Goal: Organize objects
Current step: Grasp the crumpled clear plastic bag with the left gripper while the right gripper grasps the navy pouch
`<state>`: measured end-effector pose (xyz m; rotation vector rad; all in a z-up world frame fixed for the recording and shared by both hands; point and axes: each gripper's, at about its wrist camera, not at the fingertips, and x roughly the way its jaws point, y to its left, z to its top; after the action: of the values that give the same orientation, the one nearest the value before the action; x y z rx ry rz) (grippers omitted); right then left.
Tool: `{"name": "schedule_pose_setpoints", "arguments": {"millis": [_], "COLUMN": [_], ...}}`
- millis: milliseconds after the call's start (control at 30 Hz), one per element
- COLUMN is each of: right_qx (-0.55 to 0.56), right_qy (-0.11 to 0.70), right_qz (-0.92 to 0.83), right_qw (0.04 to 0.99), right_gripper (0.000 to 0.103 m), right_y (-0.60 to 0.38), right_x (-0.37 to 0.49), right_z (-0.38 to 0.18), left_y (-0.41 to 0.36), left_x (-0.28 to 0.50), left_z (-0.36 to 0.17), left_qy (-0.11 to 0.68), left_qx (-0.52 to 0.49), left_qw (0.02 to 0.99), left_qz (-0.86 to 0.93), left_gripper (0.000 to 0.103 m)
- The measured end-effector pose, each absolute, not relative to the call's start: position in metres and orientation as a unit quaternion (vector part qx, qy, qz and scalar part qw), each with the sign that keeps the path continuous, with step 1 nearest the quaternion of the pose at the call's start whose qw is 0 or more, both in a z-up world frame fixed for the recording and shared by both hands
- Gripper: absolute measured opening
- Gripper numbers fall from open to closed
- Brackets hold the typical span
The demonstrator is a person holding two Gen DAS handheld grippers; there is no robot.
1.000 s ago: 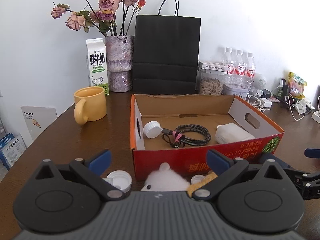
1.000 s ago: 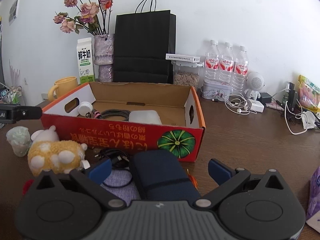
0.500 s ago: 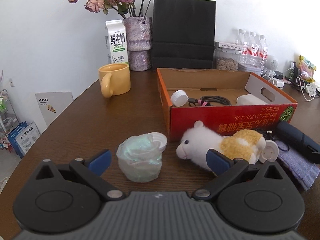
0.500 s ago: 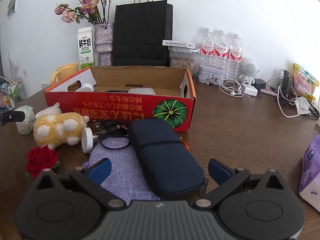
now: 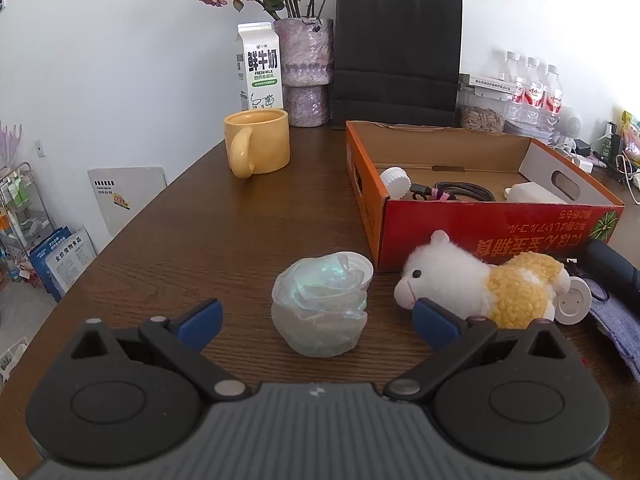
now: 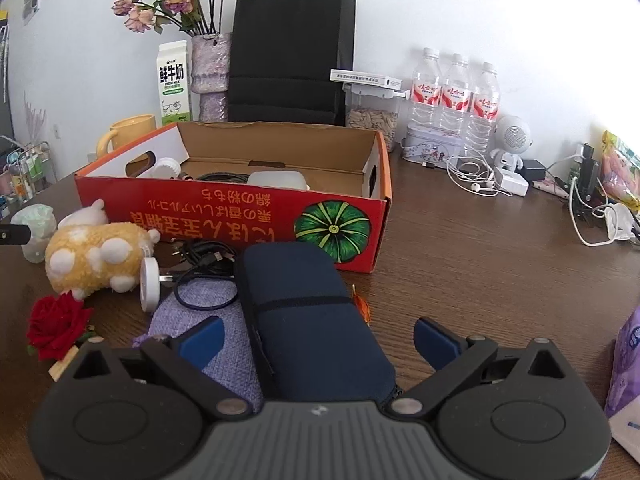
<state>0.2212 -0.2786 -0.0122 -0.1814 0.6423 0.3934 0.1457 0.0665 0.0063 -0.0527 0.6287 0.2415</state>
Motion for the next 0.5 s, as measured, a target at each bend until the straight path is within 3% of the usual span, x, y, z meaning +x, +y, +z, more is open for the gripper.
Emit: {"name": "schedule_pose_setpoints", "arguments": {"millis": [133, 500], "right_qx": [-0.089, -0.055], "right_qy": [0.321, 0.335], "right_qz": [0.215, 0.254], "right_qw": [0.918, 0.906], "right_gripper": [0.079, 0.076], "right_y": [-0.276, -0.279], "right_x": [0.236, 0.255], "right_z": [-0.016, -0.025], "left_y": [0.071, 0.082], "left_x": [0.147, 0.154], "left_z": [0.006, 0.004], "left_qy": [0.309, 0.303], "left_qx": [-0.030, -0.056], "left_qw": [0.942, 0.943], "left_qz": [0.127, 0.129], "left_gripper": [0.103, 0.103]}}
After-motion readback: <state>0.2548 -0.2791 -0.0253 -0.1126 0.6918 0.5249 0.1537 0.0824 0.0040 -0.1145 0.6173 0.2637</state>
